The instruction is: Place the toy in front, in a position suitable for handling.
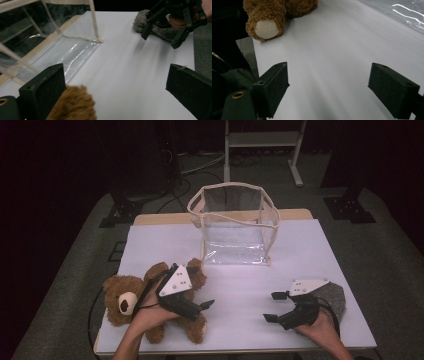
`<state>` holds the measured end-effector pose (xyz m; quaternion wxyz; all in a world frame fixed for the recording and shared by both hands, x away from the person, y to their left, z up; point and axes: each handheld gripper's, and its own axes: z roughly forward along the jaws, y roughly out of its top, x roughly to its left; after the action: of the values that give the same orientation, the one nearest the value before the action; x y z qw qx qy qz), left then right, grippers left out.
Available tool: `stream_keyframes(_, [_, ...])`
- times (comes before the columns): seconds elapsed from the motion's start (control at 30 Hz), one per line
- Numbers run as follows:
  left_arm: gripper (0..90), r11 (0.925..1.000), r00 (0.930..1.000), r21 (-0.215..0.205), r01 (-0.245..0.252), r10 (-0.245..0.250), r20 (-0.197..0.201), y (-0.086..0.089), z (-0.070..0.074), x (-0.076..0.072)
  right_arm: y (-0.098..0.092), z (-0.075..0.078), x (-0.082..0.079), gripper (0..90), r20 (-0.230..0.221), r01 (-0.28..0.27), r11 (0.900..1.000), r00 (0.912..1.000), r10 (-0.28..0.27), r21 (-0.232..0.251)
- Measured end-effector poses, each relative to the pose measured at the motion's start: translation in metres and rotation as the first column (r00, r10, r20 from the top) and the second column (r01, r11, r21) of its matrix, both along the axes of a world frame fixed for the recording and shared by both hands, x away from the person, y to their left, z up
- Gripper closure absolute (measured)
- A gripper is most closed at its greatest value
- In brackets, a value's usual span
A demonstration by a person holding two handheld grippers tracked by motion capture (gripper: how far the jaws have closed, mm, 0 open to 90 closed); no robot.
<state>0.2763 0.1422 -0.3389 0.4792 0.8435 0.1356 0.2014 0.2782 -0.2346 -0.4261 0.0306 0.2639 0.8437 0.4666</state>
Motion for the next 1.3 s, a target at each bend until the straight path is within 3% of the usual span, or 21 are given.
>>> stream_keyframes(0.13, [1.9,0.9987,0.9982,0.01,-0.051,0.051,0.033,0.023,0.007,-0.001,0.005,-0.002,0.0,15.0,-0.011,-0.009,1.0,0.9999,0.009,-0.006])
stream_keyframes(0.4, [1.9,0.9957,0.9951,0.001,-0.093,0.093,0.034,0.051,0.01,0.0,0.011,-0.003,-0.001,15.0,-0.016,-0.025,1.0,0.9996,0.024,-0.018])
stream_keyframes(0.6, [1.9,0.9902,0.9898,0.017,-0.139,0.138,0.036,0.07,0.012,0.006,0.018,-0.002,-0.003,15.0,-0.015,-0.046,0.999,0.9988,0.046,-0.03])
stream_keyframes(0.8, [5.5,0.9859,0.986,0.029,-0.165,0.164,0.03,0.085,0.011,0.014,0.029,0.004,-0.002,15.0,-0.016,-0.087,0.996,0.9961,0.087,-0.012])
stream_keyframes(1.1, [7.8,0.9787,0.98,0.054,-0.198,0.196,0.031,0.101,0.004,0.025,0.067,0.024,0.001,14.9,0.007,-0.191,0.981,0.9815,0.191,-0.031])
stream_keyframes(1.17, [15.3,0.981,0.9829,0.062,-0.184,0.183,0.023,0.104,0.0,0.028,0.08,0.029,0.002,15.0,0.0,-0.219,0.975,0.9756,0.219,-0.021])
stream_keyframes(1.3, [19.1,0.9793,0.9824,0.079,-0.186,0.186,0.008,0.107,-0.005,0.033,0.091,0.033,0.003,14.9,-0.004,-0.245,0.969,0.9694,0.245,-0.023])
